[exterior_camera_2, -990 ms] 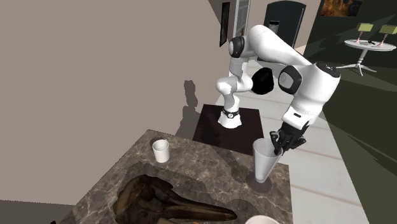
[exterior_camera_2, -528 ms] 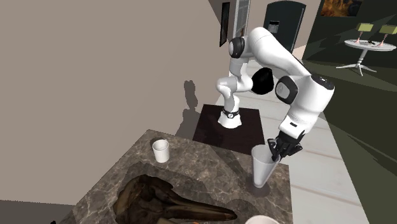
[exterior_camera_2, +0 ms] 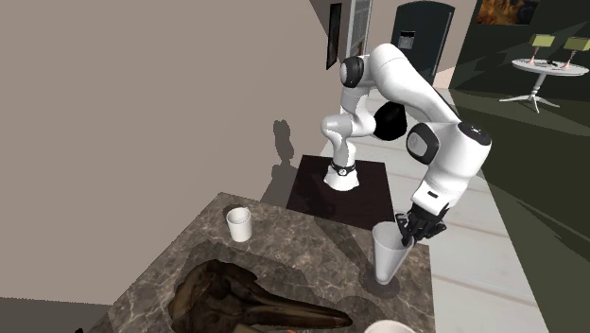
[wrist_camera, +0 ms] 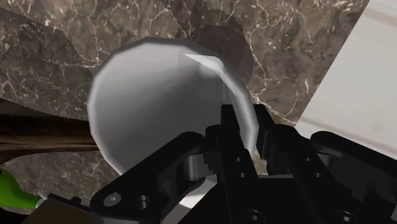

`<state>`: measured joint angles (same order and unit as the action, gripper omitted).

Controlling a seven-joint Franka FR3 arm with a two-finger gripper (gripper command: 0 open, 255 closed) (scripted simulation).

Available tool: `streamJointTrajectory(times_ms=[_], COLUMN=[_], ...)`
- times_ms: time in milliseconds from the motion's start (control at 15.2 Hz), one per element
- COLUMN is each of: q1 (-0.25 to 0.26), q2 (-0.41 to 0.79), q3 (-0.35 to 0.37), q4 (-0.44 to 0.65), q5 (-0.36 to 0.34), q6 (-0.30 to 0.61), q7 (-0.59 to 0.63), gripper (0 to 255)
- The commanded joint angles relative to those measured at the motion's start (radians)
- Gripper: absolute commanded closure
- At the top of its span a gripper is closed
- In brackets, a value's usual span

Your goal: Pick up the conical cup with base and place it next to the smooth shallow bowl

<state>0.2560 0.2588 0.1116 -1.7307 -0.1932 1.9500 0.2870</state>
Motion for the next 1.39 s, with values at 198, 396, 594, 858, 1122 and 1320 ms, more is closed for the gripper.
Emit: streamJointTrajectory(times_ms=[198, 396, 594, 858, 1122, 1320], q1=[0.000, 0.000, 0.000, 0.010, 0.010, 0.010], q2=[0.000, 0.000, 0.000, -0.019, -0.019, -0.019], q3=[0.000, 0.000, 0.000, 0.007, 0.007, 0.007], q4=[0.000, 0.000, 0.000, 0.100, 0.100, 0.100], q5=[0.000, 0.000, 0.000, 0.008, 0.008, 0.008], q6=[0.001, 0.001, 0.001, -0.118, -0.118, -0.118], q7=[0.000, 0.000, 0.000, -0.007, -0.007, -0.007], gripper=[255, 0, 0, 0, 0, 0])
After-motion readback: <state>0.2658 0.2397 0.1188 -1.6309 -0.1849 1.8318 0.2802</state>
